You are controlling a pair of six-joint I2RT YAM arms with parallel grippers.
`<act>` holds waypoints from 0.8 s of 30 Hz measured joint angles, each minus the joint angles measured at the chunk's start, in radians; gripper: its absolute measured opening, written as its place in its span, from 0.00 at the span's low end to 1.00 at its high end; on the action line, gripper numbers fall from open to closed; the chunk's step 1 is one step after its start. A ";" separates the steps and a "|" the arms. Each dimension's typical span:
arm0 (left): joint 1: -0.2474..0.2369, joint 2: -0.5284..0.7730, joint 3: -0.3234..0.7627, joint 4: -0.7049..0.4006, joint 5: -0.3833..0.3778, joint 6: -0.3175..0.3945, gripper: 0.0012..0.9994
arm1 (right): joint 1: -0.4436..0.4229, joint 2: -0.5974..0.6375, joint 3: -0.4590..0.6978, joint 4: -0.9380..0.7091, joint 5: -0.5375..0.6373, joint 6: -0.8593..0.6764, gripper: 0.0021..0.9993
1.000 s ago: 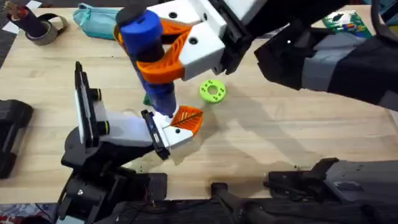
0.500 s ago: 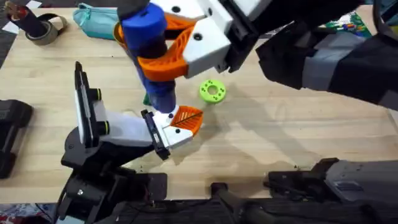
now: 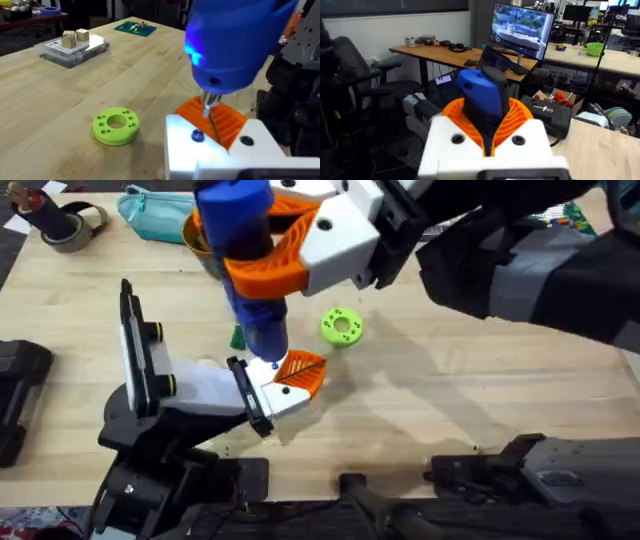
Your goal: Pick up the gripper from the table and insert it into the empty holder that is missing its gripper. Then pick up a screw, insert it into the mounting hole, and use the screwdriver to tighten it. Finally, clean up the table by picking up the vegetable and placing it into the bucket.
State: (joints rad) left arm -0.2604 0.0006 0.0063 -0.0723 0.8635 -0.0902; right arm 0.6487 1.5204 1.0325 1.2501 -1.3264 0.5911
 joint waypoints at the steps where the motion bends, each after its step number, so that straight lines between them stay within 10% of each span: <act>1: 0.000 0.000 0.000 0.000 0.000 0.000 0.02 | 0.000 0.000 0.000 0.000 -0.001 0.000 0.04; 24: 0.000 0.000 0.000 0.000 0.000 0.000 0.02 | 0.001 0.000 0.000 -0.031 -0.004 -0.046 0.04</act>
State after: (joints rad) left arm -0.2604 0.0004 0.0063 -0.0723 0.8635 -0.0902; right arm 0.6495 1.5204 1.0325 1.2190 -1.3304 0.5449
